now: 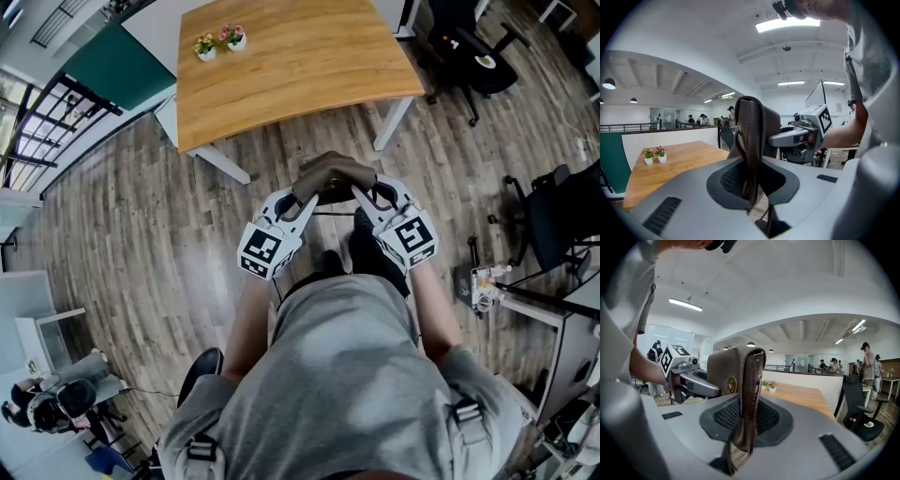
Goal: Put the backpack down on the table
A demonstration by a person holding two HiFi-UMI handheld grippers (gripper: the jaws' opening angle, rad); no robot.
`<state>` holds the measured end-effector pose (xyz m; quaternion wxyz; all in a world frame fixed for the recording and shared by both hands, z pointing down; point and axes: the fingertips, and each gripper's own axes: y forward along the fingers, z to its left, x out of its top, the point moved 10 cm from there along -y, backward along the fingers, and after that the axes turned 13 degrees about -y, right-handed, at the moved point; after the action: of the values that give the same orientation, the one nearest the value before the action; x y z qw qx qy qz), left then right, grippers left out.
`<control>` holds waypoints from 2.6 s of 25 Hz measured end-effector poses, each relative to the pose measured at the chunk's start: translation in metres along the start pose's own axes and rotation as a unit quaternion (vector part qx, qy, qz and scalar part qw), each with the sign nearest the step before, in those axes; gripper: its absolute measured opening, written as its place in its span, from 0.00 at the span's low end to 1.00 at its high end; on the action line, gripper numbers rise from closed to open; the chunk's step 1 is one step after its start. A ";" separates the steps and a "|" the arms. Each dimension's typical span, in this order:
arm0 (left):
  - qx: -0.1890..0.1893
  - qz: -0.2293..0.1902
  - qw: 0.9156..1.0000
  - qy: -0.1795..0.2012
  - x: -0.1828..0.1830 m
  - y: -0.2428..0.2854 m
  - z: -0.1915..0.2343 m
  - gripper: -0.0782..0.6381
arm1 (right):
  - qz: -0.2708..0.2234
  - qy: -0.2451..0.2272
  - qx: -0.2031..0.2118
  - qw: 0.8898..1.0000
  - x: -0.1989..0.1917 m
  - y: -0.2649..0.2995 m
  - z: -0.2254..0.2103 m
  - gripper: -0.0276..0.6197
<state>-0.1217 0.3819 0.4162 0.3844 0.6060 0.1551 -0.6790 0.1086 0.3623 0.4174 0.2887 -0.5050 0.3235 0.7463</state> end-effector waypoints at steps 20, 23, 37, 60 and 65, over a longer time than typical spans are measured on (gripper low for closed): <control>0.012 0.000 1.000 -0.004 0.008 0.011 0.028 0.20 | 0.002 0.026 0.008 1.000 -0.004 0.032 -0.019 0.16; 0.013 0.001 1.000 -0.008 0.008 0.011 0.033 0.20 | 0.002 0.025 0.011 1.000 -0.004 0.035 -0.021 0.16; 0.021 0.002 1.000 -0.012 0.019 0.029 0.053 0.20 | -0.002 0.032 0.021 0.999 -0.009 0.058 -0.045 0.16; 0.051 0.011 0.998 -0.031 0.045 0.082 0.094 0.20 | 0.000 0.037 0.058 0.998 -0.021 0.107 -0.116 0.16; 0.062 0.010 0.998 -0.032 0.051 0.097 0.099 0.20 | -0.003 0.037 0.069 0.997 -0.025 0.115 -0.135 0.16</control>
<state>-0.1213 0.2342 0.4142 0.3578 0.6076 0.0945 -0.7028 0.1060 0.1830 0.4248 0.3127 -0.5122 0.3831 0.7022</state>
